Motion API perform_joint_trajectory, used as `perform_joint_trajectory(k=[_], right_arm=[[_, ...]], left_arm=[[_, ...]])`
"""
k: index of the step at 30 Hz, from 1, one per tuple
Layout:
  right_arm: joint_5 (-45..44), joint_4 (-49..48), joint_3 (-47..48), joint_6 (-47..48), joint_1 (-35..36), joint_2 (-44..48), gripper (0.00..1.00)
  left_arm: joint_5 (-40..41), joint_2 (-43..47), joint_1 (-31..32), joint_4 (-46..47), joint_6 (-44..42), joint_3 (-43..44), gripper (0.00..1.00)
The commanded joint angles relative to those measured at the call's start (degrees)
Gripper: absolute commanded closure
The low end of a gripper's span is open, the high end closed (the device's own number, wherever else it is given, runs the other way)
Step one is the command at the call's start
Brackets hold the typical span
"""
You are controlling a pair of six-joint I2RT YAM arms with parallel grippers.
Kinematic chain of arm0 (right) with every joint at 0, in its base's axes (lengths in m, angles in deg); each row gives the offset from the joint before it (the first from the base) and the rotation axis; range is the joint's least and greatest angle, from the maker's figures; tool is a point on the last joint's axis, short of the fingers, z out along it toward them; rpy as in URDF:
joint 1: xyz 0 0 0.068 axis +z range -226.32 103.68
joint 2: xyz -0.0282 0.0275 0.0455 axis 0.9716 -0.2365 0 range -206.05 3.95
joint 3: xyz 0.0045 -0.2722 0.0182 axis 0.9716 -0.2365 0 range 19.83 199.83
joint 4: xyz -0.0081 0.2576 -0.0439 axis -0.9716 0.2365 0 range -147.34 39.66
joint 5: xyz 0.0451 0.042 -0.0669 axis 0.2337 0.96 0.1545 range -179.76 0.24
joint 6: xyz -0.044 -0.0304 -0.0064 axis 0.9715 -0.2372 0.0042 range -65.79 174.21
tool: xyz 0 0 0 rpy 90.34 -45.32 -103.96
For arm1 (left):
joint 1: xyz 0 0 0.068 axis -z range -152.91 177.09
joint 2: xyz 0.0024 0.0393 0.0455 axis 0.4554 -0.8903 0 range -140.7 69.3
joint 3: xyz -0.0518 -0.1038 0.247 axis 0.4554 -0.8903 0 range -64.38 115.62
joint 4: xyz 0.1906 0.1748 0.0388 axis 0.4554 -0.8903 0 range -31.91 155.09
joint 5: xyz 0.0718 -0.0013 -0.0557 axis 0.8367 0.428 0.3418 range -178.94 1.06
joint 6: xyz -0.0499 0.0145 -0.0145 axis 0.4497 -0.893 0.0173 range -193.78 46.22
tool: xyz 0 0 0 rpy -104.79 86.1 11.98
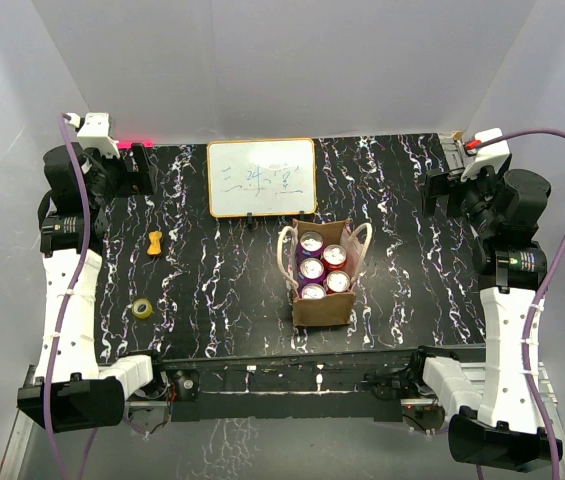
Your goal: Place the beverage into the canvas bag
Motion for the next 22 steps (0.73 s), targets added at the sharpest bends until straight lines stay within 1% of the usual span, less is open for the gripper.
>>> perform_joint_trajectory(k=[1,22], right_arm=[[0.4,-2.4,0.1,-0.2,-0.3,0.9,0.01],[0.3,-2.6,-0.3,-0.2,-0.4,0.5,0.01]], left_arm=[[-0.9,0.9,-0.4,-0.3,-0.6,1.0,0.05],[-0.6,1.0,-0.5,-0.2,-1.4,0.6,0.09]])
